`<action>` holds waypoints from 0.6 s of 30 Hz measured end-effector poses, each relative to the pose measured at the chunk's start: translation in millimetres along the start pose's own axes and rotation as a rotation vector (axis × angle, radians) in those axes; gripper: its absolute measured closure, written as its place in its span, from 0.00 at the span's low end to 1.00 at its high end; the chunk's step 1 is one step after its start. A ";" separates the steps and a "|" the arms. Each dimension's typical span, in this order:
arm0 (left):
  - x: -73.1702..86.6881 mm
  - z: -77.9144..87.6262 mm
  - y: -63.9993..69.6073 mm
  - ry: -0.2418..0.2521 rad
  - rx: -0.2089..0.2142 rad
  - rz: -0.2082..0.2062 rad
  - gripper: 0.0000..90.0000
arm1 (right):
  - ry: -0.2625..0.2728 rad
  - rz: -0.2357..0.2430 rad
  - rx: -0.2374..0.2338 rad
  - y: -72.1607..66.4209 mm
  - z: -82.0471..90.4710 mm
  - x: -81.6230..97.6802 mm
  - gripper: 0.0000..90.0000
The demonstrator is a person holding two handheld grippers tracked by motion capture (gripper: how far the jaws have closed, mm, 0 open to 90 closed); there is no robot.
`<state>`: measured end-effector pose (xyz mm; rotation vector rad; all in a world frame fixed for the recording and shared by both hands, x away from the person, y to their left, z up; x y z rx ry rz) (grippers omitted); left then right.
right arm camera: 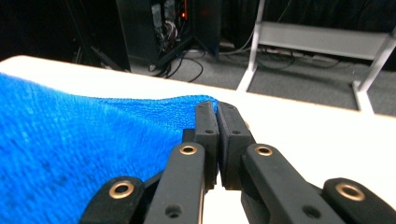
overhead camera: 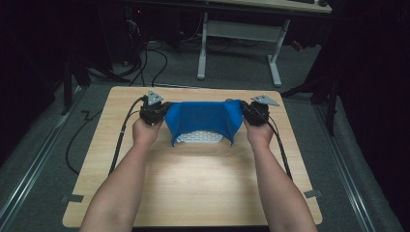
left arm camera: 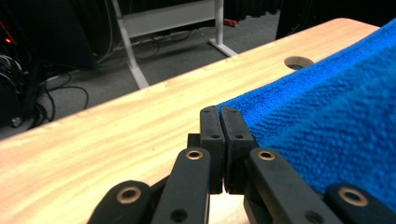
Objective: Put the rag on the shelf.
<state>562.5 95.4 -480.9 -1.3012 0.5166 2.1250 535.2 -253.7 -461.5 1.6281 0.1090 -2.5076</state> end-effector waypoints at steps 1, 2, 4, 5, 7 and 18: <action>1.7 -0.7 0.5 0.001 0.003 0.006 0.99 | -0.013 -0.005 -0.002 -0.2 -1.1 3.8 0.98; 4.6 -1.7 0.9 -0.001 0.010 0.014 0.99 | -0.016 -0.005 -0.003 -0.4 -1.7 5.8 0.98; 8.8 -3.6 1.4 -0.014 0.020 0.024 0.99 | -0.020 -0.014 -0.009 -0.9 -2.6 10.4 0.98; 10.5 -4.7 2.1 -0.020 0.021 0.022 0.99 | -0.020 -0.022 -0.015 -0.6 -3.4 12.9 0.98; 13.6 -5.9 3.6 -0.021 0.023 0.023 0.99 | -0.028 -0.036 -0.019 -0.5 -4.3 17.5 0.98; 31.0 -8.8 3.7 -0.024 0.030 0.065 0.98 | -0.062 -0.043 -0.026 -1.5 -9.3 35.1 0.97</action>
Point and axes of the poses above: each handheld gripper's, and its own axes: z roughly backward along the jaws, x roughly out of its underside, y roughly to its right, the point moved 3 cm from there along -z, roughly forward along the jaws, and after that the axes turned 7 degrees about x, right-handed, at the moved point
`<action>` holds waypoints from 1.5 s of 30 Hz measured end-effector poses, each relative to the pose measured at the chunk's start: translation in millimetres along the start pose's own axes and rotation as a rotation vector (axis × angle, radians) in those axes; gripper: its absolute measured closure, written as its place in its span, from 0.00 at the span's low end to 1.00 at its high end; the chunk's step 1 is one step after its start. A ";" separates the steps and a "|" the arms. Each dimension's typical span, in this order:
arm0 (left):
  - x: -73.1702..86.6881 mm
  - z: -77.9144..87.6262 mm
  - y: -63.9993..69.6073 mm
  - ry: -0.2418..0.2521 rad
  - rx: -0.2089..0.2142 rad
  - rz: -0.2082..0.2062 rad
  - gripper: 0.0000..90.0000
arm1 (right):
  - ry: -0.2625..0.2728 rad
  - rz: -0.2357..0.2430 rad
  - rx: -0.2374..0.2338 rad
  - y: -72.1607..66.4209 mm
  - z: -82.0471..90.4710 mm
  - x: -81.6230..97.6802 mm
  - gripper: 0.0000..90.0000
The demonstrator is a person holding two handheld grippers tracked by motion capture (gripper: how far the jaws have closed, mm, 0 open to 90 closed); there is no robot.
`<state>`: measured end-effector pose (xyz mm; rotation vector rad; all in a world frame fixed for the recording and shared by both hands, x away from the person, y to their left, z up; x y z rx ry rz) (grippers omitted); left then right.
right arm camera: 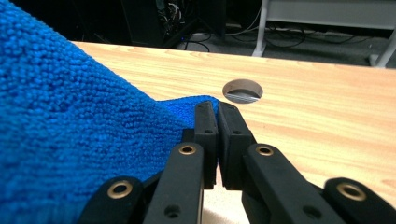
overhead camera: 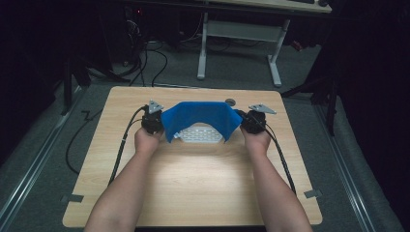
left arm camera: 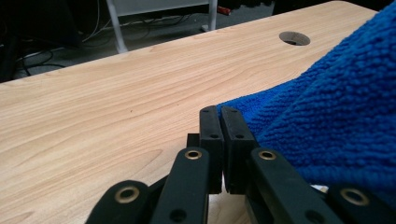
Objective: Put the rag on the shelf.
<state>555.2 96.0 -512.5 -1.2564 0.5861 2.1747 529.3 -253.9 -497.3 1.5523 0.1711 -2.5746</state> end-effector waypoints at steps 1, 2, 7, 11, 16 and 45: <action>-0.5 0.4 0.1 0.001 -0.003 0.005 0.95 | -0.006 -0.005 -0.001 0.8 0.1 0.9 0.94; -1.3 1.1 -0.2 0.003 -0.003 0.015 0.91 | -0.005 -0.011 0.003 1.8 0.7 1.4 0.91; -6.0 7.7 -1.7 0.017 -0.009 0.032 0.79 | 0.004 -0.030 0.018 10.1 6.9 -0.4 0.81; -10.6 16.3 -1.0 0.030 -0.028 0.018 0.76 | 0.022 -0.026 0.030 15.7 16.1 -7.5 0.78; -14.9 28.5 -3.2 0.044 -0.054 0.020 0.71 | 0.051 -0.025 0.043 22.1 29.9 -18.1 0.76; 8.5 66.7 -13.2 0.043 -0.145 0.061 0.47 | 0.101 0.065 0.053 23.7 65.3 -25.9 0.69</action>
Point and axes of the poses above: each handheld gripper's, and its own axes: z roughly backward along the jaws, x roughly out of its underside, y roughly to its right, the point moved 3 cm from there along -z, roughly forward along the jaws, and after that the axes turned 7 degrees about x, right-handed, at the moved point
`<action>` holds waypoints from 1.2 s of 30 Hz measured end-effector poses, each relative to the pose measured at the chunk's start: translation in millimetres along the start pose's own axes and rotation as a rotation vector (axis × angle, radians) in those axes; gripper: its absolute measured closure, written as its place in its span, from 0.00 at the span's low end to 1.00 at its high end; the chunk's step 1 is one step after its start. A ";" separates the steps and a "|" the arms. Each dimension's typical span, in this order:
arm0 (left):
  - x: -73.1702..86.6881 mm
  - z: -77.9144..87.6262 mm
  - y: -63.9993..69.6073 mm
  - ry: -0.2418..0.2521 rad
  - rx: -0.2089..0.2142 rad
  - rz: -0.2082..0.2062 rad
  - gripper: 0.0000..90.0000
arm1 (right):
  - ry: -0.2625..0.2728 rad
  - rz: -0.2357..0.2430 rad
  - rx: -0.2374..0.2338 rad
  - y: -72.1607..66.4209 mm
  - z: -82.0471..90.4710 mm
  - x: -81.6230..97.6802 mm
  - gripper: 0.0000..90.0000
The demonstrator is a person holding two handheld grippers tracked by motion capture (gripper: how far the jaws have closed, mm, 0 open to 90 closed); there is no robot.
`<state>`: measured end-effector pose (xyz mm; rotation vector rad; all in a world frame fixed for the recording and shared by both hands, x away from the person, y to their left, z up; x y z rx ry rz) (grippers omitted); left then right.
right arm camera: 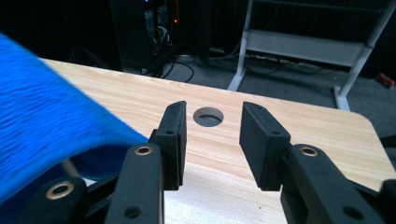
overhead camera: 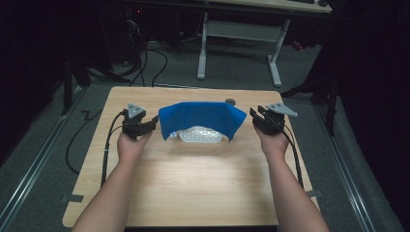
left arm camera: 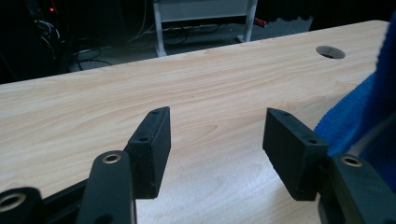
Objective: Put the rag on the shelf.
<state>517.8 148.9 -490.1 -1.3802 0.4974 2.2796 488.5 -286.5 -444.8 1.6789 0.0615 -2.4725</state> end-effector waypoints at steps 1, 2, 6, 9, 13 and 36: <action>0.0 0.0 0.0 0.000 0.000 0.000 0.47 | 0.000 0.000 0.000 0.0 0.0 0.0 0.69; 2.9 4.1 0.1 0.003 0.001 0.007 0.47 | 0.010 -0.005 0.003 -0.2 2.6 0.9 0.68; 11.7 15.1 5.1 -0.006 -0.002 0.000 0.47 | 0.018 0.004 0.002 1.3 16.8 10.2 0.65; 24.5 29.1 17.5 -0.006 0.018 -0.012 0.47 | 0.008 0.058 0.008 -0.5 30.0 19.9 0.59; 36.2 38.3 28.5 -0.025 0.031 -0.022 0.48 | 0.021 0.115 -0.001 -7.4 46.5 29.4 0.51; 111.1 120.8 116.4 -0.088 0.170 -0.090 0.46 | -0.048 0.208 -0.098 -45.3 141.1 139.4 0.43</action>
Point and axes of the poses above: each handheld gripper's, and its own axes: z roughly backward along the jaws, x roughly out of its underside, y roughly to its right, the point moved 3 cm from there along -z, roughly forward along the jaws, and after that the axes turned 7 degrees about x, right-handed, at the moved point
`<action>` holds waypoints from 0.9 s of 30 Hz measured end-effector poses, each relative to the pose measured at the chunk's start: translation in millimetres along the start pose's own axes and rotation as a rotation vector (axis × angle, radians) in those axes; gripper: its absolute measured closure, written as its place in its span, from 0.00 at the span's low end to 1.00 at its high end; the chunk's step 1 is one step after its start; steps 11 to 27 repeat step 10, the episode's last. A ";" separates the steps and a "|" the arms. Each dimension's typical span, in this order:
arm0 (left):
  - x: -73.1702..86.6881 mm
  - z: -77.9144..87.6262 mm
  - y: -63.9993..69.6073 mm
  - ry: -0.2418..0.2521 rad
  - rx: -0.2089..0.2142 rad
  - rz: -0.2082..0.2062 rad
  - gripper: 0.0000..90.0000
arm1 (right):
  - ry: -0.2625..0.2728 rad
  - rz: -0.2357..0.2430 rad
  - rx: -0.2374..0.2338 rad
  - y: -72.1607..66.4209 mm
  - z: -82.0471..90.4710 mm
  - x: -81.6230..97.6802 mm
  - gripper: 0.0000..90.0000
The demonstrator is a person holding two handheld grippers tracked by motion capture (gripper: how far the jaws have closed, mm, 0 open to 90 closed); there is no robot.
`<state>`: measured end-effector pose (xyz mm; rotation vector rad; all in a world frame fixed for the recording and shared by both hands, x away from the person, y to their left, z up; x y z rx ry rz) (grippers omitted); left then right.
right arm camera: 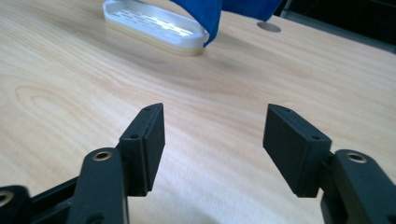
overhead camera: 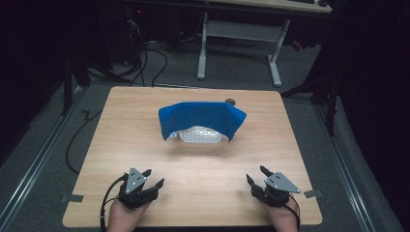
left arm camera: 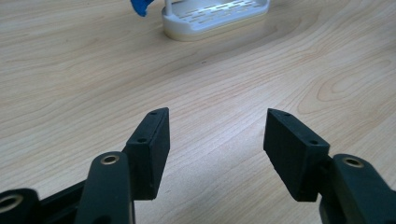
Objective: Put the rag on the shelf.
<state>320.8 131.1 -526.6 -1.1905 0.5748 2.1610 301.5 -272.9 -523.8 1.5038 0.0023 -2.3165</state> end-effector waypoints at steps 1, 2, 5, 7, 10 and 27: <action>-1.6 -2.3 -3.0 0.011 0.004 0.021 0.46 | 0.011 -0.023 0.000 1.3 0.1 -2.1 0.43; -1.6 -2.3 -3.0 0.011 0.004 0.021 0.46 | 0.011 -0.023 0.000 1.3 0.1 -2.1 0.43; -0.2 -6.6 -7.4 0.000 0.010 0.045 0.46 | 0.010 -0.030 0.010 2.0 -3.5 -2.2 0.43; 1.6 -7.1 -9.8 -0.009 0.003 0.044 0.46 | 0.008 -0.040 0.010 3.1 -3.8 -0.9 0.43; 2.2 -6.3 -12.5 -0.001 0.002 0.057 0.46 | 0.009 -0.050 0.012 5.4 -4.9 -0.3 0.42; 2.2 -6.3 -12.5 -0.001 0.002 0.057 0.46 | 0.009 -0.050 0.012 5.4 -4.9 -0.3 0.42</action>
Point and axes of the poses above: each handheld gripper's, and its own axes: z roughly backward along the jaws, x roughly out of its underside, y roughly to its right, the point moved 3 cm from there along -z, roughly forward along the jaws, and after that the axes turned 7 degrees about x, right-handed, at the moved point
